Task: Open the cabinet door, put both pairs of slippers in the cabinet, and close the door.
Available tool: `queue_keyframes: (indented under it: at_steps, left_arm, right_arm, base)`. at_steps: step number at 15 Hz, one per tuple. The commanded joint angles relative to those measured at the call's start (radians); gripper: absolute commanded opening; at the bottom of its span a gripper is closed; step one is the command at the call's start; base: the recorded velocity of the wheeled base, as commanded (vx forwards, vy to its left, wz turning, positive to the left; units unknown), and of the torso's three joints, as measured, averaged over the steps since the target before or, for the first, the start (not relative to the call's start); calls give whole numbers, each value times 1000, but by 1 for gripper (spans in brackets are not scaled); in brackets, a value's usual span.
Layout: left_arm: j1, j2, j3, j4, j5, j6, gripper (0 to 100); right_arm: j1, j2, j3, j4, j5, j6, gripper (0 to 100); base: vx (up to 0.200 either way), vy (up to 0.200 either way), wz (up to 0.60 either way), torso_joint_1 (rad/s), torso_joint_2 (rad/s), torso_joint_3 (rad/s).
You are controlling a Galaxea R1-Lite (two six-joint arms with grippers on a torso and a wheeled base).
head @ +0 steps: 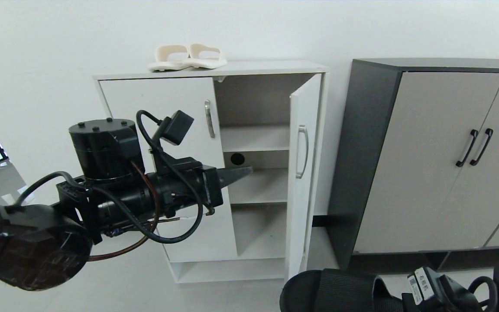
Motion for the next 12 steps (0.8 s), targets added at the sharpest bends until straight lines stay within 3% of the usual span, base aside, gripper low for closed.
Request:
queue_keyframes:
  at_steps: [1, 3, 5, 7, 8, 9, 10, 11, 12]
  left_arm:
    - [22, -36, 10, -1, 0, 0, 0]
    - [57, -90, 20, 0, 3, 2, 0]
    - [82, -200, 63, 11, 24, 2, 0]
    - [92, -319, 121, 13, 150, 17, 0]
    - [92, -409, 182, 48, 354, 83, 0]
    - [94, -446, 207, 69, 448, 120, 0]
    - [94, -576, 291, 129, 682, 192, 0]
    - [117, -681, 337, 172, 744, 207, 0]
    - [183, -783, 382, 237, 744, 207, 0]
  right_arm:
    - [-6, 15, -23, 0, -4, 7, 0]
    - [-6, 26, -89, 4, -44, 104, 0]
    - [30, 31, -173, 36, -165, 263, 0]
    - [39, 60, -262, 116, -306, 291, 0]
    - [42, 100, -331, 182, -442, 293, 0]
    - [42, 120, -353, 193, -484, 296, 0]
    - [42, 164, -391, 194, -573, 297, 0]
    - [42, 181, -399, 194, -614, 297, 0]
    - [42, 189, -400, 194, -633, 296, 0]
  base:
    - [0, 0, 0, 0, 0, 0]
    - [0, 0, 0, 0, 0, 0]
    - [0, 0, 0, 0, 0, 0]
    - [0, 0, 0, 0, 0, 0]
    - [0, 0, 0, 0, 0, 0]
    - [0, 0, 0, 0, 0, 0]
    - [0, 0, 0, 0, 0, 0]
    - [0, 0, 0, 0, 0, 0]
    - [0, 0, 0, 0, 0, 0]
